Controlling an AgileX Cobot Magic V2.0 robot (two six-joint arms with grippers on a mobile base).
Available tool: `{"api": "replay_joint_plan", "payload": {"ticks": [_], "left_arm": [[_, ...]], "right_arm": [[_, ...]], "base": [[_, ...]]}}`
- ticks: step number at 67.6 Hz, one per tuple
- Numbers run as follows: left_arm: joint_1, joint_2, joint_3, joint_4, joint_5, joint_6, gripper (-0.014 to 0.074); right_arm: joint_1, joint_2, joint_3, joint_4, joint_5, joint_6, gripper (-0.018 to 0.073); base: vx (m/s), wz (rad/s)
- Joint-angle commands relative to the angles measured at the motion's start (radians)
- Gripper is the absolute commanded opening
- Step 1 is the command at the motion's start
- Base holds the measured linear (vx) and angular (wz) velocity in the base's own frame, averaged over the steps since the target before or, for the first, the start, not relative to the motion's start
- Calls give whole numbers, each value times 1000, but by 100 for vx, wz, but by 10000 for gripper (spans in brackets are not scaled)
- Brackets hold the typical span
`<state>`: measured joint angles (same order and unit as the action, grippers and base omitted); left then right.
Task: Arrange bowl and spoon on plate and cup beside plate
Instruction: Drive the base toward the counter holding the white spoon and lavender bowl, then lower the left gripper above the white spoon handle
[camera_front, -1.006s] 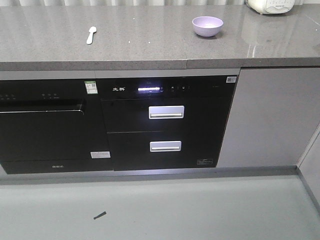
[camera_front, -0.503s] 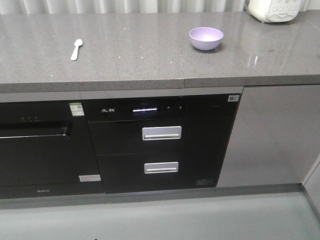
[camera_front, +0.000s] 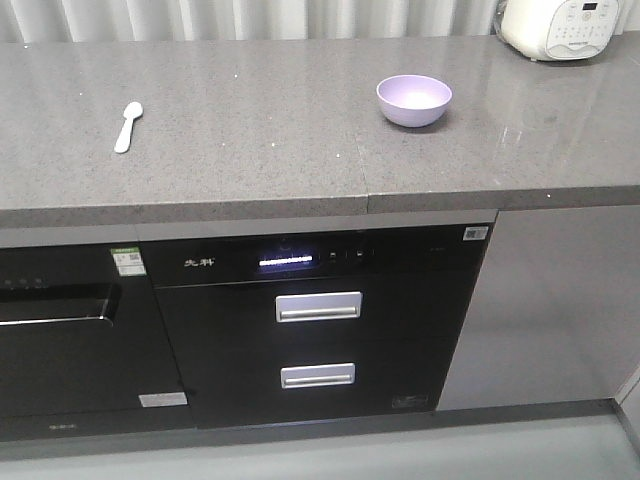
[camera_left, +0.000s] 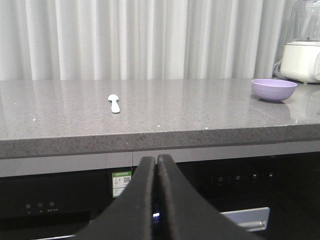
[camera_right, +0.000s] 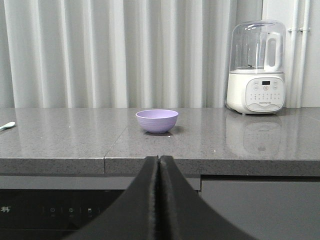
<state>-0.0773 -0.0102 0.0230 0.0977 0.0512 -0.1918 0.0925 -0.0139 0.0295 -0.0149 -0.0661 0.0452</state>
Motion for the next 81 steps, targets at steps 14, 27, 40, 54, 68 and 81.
{"api": "replay_joint_plan", "payload": {"ticks": [14, 27, 40, 54, 68, 81], "left_arm": [[-6, -14, -17, -9, -77, -1, -6], [-6, -14, -17, -9, -77, -1, -6], [-6, -14, -17, -9, -77, -1, -6], [-6, -14, -17, -9, -77, -1, -6], [-6, -14, -17, -9, -77, -1, -6], [-6, -14, -17, -9, -77, -1, -6]], "right_arm": [[-7, -4, 8, -3, -73, -3, -11], [-7, -4, 8, -3, -73, -3, -11], [-7, -4, 8, -3, -73, -3, -11], [-7, -4, 8, -3, -73, -3, -11], [-7, -4, 8, -3, -73, -3, -11], [-7, -4, 8, -3, -73, -3, -11]], "base": [[21, 0], [21, 1], [21, 4], [23, 6], [22, 11], [20, 10]]}}
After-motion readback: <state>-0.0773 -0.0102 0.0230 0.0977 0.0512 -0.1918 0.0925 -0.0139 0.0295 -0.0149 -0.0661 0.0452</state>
